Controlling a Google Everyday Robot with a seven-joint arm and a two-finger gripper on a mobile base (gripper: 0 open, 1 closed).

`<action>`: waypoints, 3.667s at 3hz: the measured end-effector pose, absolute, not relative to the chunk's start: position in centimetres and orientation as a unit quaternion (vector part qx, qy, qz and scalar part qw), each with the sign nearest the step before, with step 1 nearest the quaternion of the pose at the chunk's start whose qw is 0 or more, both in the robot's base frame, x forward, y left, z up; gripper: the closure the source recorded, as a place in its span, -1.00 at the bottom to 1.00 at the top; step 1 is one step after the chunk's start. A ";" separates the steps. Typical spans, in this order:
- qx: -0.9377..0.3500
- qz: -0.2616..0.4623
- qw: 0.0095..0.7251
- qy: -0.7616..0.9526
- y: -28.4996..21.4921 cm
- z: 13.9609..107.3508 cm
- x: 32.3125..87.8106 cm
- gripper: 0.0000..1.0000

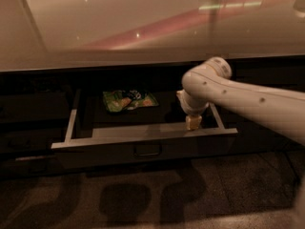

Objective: Open top drawer

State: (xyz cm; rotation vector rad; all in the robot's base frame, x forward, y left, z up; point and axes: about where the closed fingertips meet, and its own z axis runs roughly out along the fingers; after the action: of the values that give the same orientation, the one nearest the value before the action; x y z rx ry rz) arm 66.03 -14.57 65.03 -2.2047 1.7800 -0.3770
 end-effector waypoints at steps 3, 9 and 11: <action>-0.760 0.030 0.265 0.592 -14.8 61.8 56.9 -1.00; -0.792 0.118 0.288 0.525 -16.5 60.1 45.1 -1.00; -0.786 0.124 0.293 0.531 -16.2 60.8 46.6 -1.00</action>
Offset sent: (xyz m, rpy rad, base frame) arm -0.1448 -0.0247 -0.0361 0.5584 0.0987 0.2322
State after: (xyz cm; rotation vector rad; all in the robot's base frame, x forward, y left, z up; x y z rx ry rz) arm 46.58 -16.25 60.75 -2.0922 1.4135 0.3295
